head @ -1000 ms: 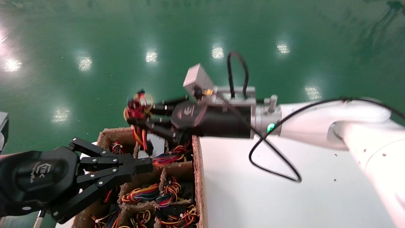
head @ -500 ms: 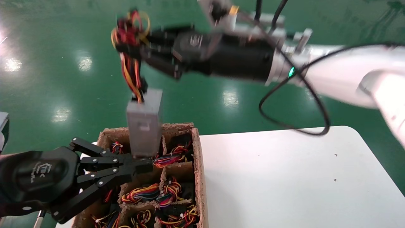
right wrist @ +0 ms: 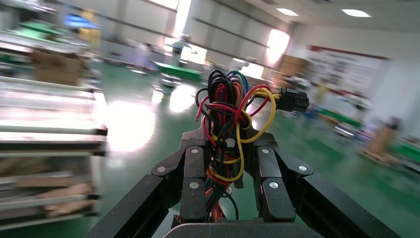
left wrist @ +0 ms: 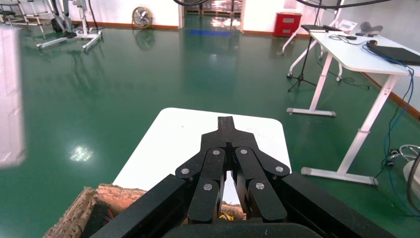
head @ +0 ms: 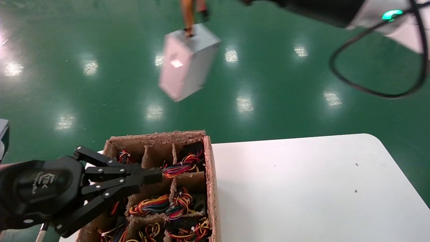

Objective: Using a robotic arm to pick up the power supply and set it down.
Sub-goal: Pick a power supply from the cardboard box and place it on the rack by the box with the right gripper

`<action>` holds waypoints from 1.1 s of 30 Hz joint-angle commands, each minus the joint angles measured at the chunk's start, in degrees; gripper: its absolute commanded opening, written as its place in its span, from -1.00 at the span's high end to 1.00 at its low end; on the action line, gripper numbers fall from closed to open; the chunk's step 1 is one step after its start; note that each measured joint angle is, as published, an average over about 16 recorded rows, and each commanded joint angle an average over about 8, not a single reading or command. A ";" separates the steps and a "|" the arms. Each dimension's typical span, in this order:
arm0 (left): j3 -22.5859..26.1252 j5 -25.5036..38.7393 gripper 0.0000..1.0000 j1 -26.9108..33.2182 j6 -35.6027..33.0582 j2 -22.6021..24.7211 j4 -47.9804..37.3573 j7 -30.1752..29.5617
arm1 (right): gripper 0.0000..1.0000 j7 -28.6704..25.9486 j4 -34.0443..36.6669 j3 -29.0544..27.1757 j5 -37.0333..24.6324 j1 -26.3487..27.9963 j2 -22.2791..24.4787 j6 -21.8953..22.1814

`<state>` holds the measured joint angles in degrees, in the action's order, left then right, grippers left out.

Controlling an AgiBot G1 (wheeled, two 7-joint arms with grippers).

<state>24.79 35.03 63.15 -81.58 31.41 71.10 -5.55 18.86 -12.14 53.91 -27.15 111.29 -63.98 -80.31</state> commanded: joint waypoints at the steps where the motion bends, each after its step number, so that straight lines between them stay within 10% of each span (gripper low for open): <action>1: 0.00 0.00 1.00 0.00 0.00 0.00 0.00 0.00 | 1.00 0.32 -0.02 -0.29 0.19 0.24 1.67 1.21; 19: 0.00 0.00 1.00 0.00 0.00 0.00 0.00 0.00 | 1.00 -5.87 -5.17 3.98 -7.15 -7.07 32.71 7.70; 33: 0.00 0.00 1.00 0.00 0.00 0.00 0.00 0.00 | 1.00 -8.13 -8.27 5.42 -7.18 -17.00 40.64 15.65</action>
<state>24.79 35.03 63.15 -81.58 31.41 71.10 -5.55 10.85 -20.16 59.07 -33.81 94.29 -24.31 -64.64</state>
